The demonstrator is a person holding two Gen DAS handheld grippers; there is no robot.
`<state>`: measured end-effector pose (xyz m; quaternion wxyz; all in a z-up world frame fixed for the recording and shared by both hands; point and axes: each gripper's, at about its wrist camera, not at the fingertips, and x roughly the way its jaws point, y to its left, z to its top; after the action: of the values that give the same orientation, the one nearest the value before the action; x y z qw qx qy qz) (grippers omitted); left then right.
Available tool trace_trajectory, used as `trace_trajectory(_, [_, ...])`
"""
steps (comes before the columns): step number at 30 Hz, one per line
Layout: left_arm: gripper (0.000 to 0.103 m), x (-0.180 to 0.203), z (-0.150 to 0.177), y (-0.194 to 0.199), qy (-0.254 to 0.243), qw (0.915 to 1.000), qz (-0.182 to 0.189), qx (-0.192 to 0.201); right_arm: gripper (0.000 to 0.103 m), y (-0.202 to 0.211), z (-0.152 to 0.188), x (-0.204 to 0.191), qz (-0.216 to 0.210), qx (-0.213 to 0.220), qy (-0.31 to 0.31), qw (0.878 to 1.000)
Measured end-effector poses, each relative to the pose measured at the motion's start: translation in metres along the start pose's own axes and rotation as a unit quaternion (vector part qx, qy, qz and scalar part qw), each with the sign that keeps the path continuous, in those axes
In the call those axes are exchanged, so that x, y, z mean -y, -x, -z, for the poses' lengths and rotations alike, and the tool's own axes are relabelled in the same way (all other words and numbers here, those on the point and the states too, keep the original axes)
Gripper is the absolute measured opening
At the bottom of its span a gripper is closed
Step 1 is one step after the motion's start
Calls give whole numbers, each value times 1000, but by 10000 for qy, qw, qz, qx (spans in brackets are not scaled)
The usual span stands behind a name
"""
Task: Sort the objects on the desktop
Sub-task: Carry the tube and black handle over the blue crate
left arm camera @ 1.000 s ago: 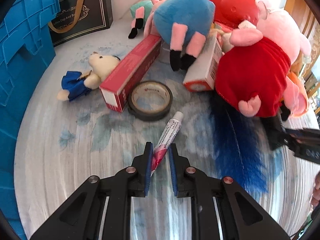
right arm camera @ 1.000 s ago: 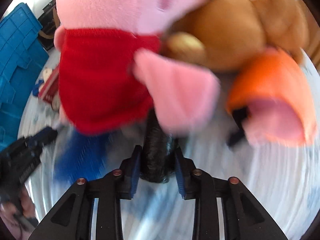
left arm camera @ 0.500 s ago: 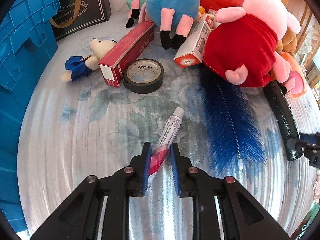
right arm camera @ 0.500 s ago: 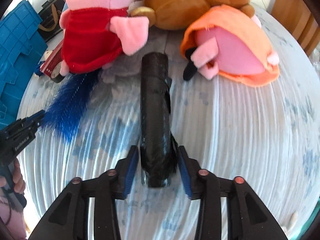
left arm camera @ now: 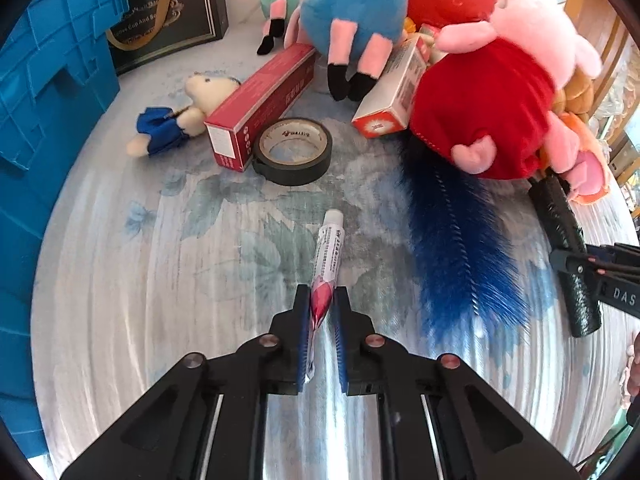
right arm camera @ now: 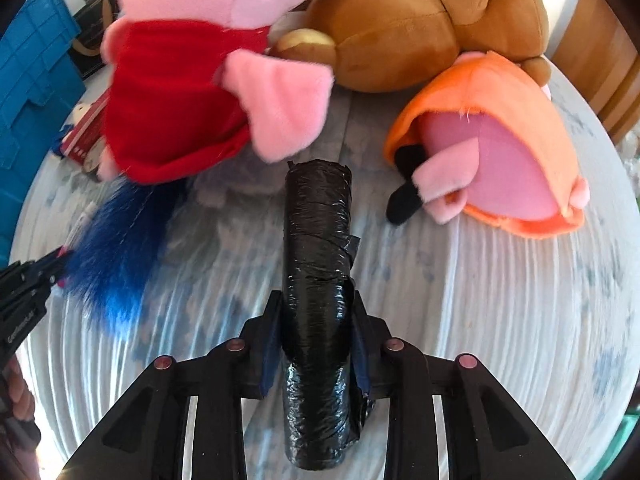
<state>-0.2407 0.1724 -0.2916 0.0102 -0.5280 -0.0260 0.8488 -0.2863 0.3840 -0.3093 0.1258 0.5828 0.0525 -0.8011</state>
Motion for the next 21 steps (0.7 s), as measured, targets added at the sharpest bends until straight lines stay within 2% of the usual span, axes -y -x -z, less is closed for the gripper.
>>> trace_trajectory(6, [11, 1, 11, 46, -102, 9988, 36, 486, 30, 39, 27, -10, -267, 237, 76, 9993])
trace_trajectory(10, [11, 0, 18, 83, -109, 9959, 48, 896, 30, 73, 36, -25, -346, 558, 249, 9975])
trace_trajectory(12, [11, -1, 21, 104, -132, 9933, 8, 1146, 30, 88, 39, -45, -392, 786, 351, 9955])
trace_trajectory(17, [11, -11, 34, 166, -84, 9829, -43, 1836, 30, 141, 41, -76, -485, 1421, 666, 9864])
trace_trajectory(21, [11, -26, 43, 211, -34, 9713, -276, 2363, 30, 186, 54, -101, -566, 1864, 931, 9764])
